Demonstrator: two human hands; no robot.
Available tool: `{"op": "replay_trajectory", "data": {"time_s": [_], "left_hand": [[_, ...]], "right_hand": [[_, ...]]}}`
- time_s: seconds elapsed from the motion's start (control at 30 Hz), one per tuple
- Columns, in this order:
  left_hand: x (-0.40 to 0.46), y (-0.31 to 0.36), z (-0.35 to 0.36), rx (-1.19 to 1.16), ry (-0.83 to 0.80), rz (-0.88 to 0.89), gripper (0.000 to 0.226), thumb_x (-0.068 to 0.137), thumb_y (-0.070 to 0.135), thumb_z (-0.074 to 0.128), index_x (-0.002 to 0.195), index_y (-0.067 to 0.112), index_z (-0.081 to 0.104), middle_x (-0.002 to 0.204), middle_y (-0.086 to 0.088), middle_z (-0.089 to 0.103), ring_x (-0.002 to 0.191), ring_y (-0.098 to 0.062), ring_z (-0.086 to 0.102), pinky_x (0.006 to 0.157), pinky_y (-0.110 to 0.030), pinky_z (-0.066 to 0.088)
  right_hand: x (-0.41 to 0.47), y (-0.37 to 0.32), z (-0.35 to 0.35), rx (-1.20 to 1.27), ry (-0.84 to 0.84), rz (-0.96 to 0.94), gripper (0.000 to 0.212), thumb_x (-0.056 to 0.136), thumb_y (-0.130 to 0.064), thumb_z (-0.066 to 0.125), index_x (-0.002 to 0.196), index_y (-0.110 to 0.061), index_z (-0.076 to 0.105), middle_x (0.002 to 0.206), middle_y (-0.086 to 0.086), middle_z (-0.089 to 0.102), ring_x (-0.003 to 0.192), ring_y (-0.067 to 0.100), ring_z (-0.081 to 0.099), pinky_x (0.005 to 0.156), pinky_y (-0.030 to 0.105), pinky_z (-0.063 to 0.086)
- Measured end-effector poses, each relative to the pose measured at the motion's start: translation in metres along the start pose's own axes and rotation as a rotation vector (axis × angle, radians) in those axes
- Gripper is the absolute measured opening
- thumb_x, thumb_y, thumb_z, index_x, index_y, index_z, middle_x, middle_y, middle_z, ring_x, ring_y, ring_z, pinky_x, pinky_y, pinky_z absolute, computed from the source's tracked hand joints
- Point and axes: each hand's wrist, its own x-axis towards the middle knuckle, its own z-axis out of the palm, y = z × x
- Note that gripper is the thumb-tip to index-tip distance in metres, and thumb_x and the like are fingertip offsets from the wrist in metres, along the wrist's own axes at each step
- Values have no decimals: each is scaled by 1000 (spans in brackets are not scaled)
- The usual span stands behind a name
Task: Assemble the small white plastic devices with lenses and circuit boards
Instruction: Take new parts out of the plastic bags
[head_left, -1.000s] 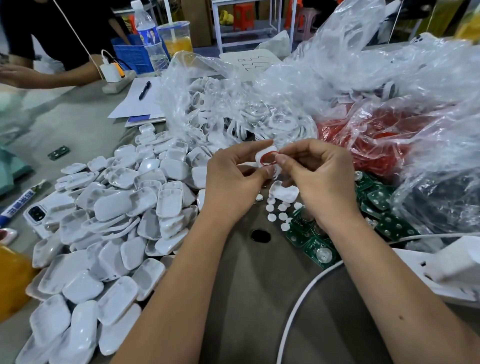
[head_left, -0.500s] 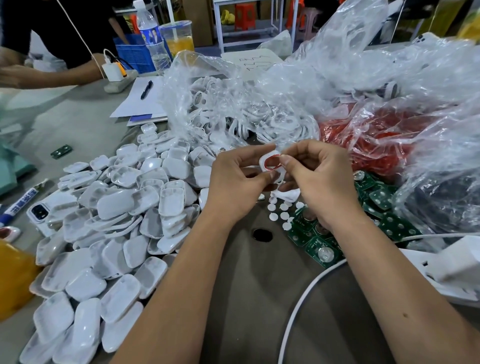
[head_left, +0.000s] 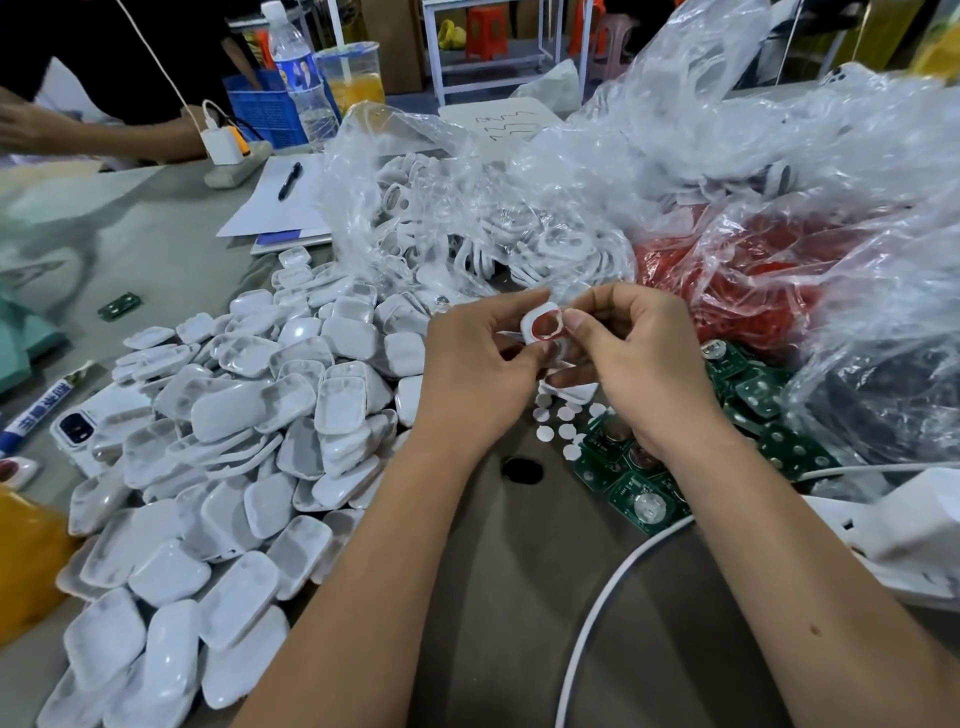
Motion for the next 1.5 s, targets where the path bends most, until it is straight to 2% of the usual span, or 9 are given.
{"op": "replay_trajectory", "data": {"time_s": [0.13, 0.2, 0.27, 0.37, 0.5, 0.7, 1.1, 1.33, 1.5], "left_hand": [[0, 3, 3, 97, 50, 63, 44, 83, 6, 78, 123, 23, 75, 116, 13, 75, 93, 6, 71, 81, -16, 58], [0, 3, 3, 73, 52, 48, 43, 83, 6, 79, 122, 22, 75, 111, 17, 74, 92, 7, 70, 80, -14, 57], [0, 4, 3, 30, 54, 33, 40, 83, 5, 79, 121, 19, 76, 106, 18, 73, 93, 5, 71, 81, -18, 59], [-1, 3, 2, -17, 48, 15, 39, 84, 2, 76, 120, 15, 76, 109, 7, 77, 95, -3, 74, 83, -28, 62], [0, 1, 2, -57, 19, -32, 40, 82, 1, 77, 120, 16, 76, 109, 1, 78, 97, -10, 75, 87, -37, 62], [1, -1, 4, -167, -14, -105, 42, 82, -3, 78, 121, 11, 75, 102, -5, 79, 95, -18, 76, 90, -47, 61], [1, -4, 5, -193, -22, -112, 42, 80, -1, 79, 121, 11, 75, 105, -6, 79, 97, -19, 76, 90, -48, 61], [1, -4, 6, -193, -19, -113, 43, 80, -3, 79, 121, 12, 75, 109, -7, 78, 97, -23, 76, 89, -47, 61], [0, -1, 6, -212, -18, -110, 42, 79, 0, 82, 118, 14, 76, 109, -4, 78, 98, -21, 76, 89, -46, 61]], "right_hand": [[0, 0, 0, 3, 22, -16, 12, 98, 0, 67, 88, -6, 69, 68, 2, 73, 56, 19, 73, 53, 32, 62], [0, -1, 1, 18, 47, -31, 10, 97, 0, 68, 88, -4, 69, 68, 5, 73, 56, 19, 72, 54, 31, 62], [-1, -1, 2, 26, 50, -56, 6, 95, 2, 69, 91, -2, 70, 69, 3, 74, 57, 16, 72, 56, 31, 62], [-3, -3, 3, 12, 47, -88, 10, 93, 5, 70, 95, -4, 74, 71, -2, 75, 58, 12, 72, 57, 30, 62], [-3, -4, 3, -8, 69, -118, 8, 88, 2, 78, 93, -4, 77, 78, 3, 79, 62, 20, 76, 57, 30, 62], [-3, -3, 3, 14, 117, -120, 7, 86, -3, 83, 90, -5, 77, 76, 6, 78, 57, 21, 73, 53, 28, 59], [-1, -1, 3, -6, 96, -123, 7, 87, 1, 80, 89, -5, 77, 75, 3, 78, 57, 16, 72, 52, 28, 60], [-1, 2, 3, -75, 108, -163, 13, 86, -5, 82, 84, -17, 78, 76, -2, 78, 65, 19, 76, 56, 36, 63], [-2, 4, 4, -54, 120, -182, 14, 86, -7, 83, 82, -19, 77, 75, -2, 77, 62, 18, 75, 50, 35, 62]]}}
